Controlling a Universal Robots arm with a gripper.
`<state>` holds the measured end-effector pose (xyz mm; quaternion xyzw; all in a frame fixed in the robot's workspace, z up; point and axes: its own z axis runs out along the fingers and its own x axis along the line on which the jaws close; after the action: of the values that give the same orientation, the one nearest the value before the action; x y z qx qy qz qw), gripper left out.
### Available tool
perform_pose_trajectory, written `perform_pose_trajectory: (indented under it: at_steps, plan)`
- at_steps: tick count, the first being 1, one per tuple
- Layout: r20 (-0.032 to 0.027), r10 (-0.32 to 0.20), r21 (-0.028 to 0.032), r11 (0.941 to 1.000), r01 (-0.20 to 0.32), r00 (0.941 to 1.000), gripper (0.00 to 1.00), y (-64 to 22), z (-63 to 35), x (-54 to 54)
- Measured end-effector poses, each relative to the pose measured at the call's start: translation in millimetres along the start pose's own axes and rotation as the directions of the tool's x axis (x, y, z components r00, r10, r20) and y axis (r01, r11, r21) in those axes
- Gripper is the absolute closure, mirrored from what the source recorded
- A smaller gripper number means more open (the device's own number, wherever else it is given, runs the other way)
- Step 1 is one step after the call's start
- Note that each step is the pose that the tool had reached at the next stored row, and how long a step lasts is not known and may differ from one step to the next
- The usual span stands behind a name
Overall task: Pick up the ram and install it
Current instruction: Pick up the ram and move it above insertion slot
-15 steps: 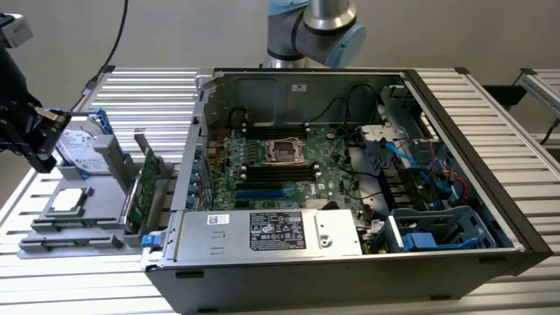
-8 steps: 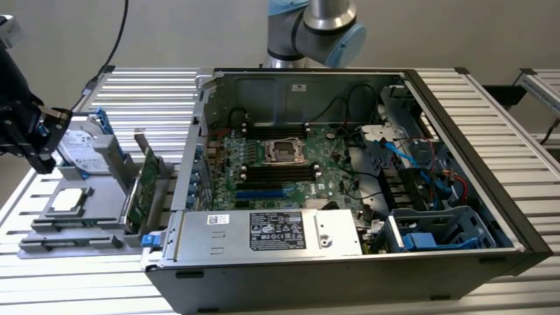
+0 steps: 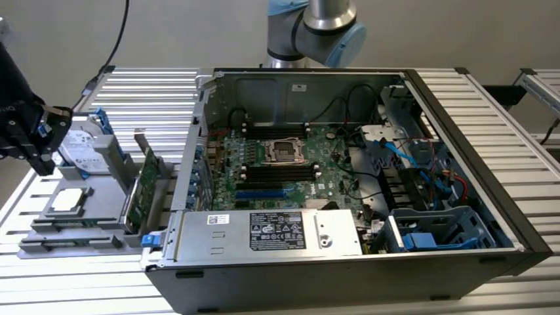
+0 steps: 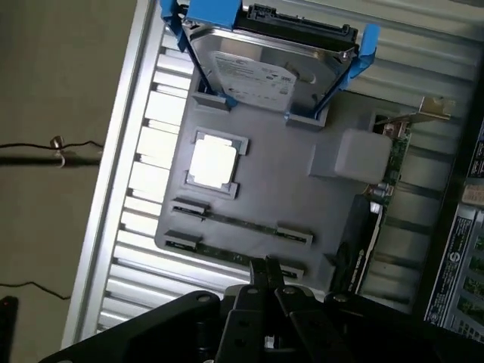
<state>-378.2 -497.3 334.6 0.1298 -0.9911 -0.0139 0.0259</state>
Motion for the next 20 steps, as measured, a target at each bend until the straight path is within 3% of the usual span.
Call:
perform_pose_trajectory:
  at_steps: [5,10,15,20]
  plan:
    - [-0.0032,-0.090,0.0041,0.9960,0.090,0.9960,0.89,-0.1,3.1,-0.1]
    - [-0.0069,-0.179,0.0079,0.9837,0.180,0.9837,0.89,-0.2,6.9,-0.3]
    - [-0.0111,-0.268,0.0114,0.9633,0.268,0.9633,0.89,-0.3,9.8,-0.5]
    - [-0.0165,-0.355,0.0139,0.9348,0.355,0.9348,0.89,-0.4,11.9,-0.6]
